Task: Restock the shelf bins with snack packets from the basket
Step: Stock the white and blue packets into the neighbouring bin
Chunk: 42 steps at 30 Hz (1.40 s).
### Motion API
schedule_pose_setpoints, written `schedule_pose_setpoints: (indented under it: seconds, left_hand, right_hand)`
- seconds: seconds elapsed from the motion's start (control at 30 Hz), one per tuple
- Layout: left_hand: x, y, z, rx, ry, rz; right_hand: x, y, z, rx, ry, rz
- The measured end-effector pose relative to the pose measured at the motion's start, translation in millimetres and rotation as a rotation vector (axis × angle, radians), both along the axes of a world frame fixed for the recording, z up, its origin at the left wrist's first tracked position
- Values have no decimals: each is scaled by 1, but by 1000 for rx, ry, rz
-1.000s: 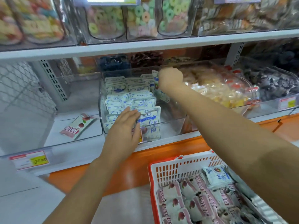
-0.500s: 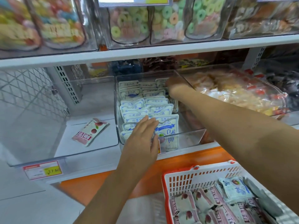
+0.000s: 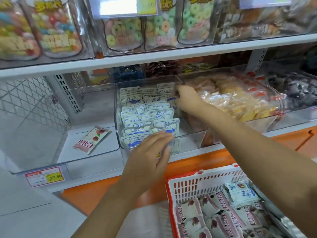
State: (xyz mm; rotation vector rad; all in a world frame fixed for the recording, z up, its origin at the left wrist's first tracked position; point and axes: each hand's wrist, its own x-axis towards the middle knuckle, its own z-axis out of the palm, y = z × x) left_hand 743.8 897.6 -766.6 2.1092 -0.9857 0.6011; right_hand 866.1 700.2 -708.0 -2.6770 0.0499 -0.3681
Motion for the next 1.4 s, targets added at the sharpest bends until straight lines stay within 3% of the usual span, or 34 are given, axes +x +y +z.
schedule_pose_setpoints:
  seconds: [0.1,0.2,0.37,0.53,0.67,0.77,0.9,1.03,1.2,1.3,1.4]
  left_hand:
    - [-13,-10,-8,94,60,-54]
    - [-29,-24,-20,369,201,-69]
    - [-52,-42,-76,836,502,-64]
    - [-69,-36,-119,982,712,-34]
    - [-75,-25,-139,1061,736,-9]
    - [-83,-23,-133,1028,747,-20]
    - [-90,-22,-125,1003,748,-49]
    - [-92,-17,-132,1032,735,-35]
    - [-88,-17,-116,930,812,-28]
    - [-77,-21,-94,687,974,20]
    - [-58,-23,-71,472,1097,38]
  right_hand:
    - [-63,-5,2,212,-110,41]
    - [-121,-18,-17,298,-55,39]
    - [-180,-60,-103,222,377,-64]
    - [-222,-95,-210,91,878,-115]
    - [-265,-80,-268,136,1024,-8]
    - [-283,-57,-296,197,1027,56]
    - [-299,-33,-324,88,1020,43]
    - [-296,-25,-313,43,995,54]
    - [-255,-23,-258,211,791,135]
    - [-233,-22,-195,333,641,175]
    - [-223,-27,-133,524,342,122]
